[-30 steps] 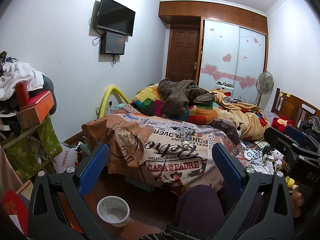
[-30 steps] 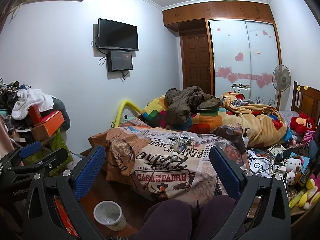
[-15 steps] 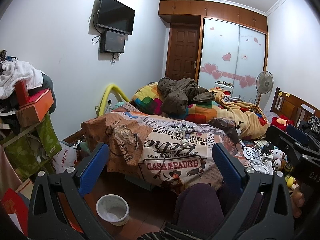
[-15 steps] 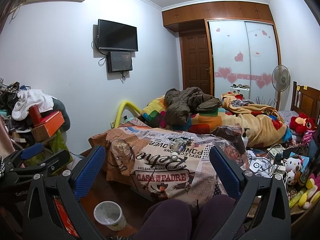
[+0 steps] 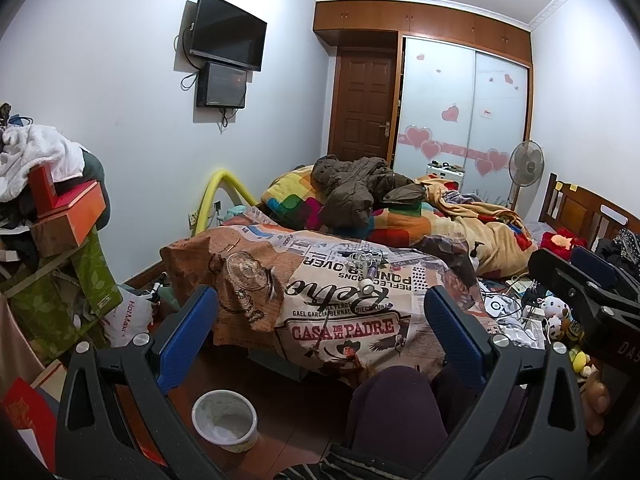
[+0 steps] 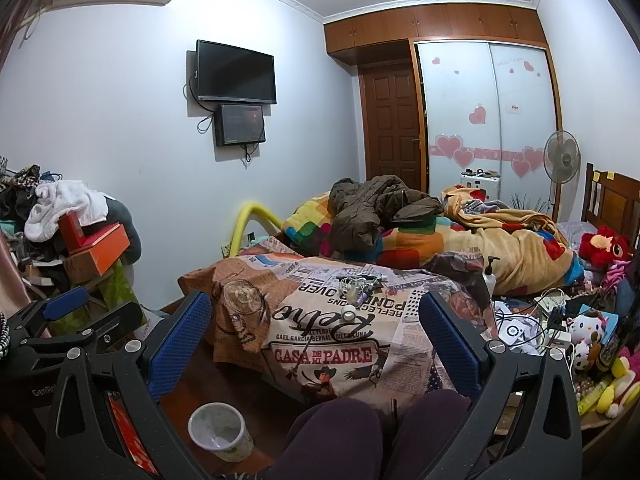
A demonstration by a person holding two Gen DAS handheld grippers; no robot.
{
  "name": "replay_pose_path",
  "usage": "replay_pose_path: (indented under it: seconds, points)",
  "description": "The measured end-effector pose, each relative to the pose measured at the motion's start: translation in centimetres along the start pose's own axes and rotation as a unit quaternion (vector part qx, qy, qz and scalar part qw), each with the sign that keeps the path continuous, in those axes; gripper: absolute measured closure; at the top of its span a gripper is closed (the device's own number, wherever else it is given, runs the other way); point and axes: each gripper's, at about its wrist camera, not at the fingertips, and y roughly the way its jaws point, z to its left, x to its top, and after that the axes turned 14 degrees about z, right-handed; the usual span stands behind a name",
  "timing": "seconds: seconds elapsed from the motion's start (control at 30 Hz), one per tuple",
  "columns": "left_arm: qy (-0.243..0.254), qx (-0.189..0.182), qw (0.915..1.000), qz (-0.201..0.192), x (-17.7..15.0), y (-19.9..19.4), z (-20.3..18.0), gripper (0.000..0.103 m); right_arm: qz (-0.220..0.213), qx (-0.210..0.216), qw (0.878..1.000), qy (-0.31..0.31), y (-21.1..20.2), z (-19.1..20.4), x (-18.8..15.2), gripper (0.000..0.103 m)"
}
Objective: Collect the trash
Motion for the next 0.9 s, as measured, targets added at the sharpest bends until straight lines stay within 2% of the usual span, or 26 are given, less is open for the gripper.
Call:
replay_pose_path:
  seconds: [0.9]
  points:
    - [0.000,0.000,1.0000,0.000,0.17,-0.20,-0.21,0.000,0.001,-0.002,1.000,0.004,0.03,-0.12,0.24,0.000]
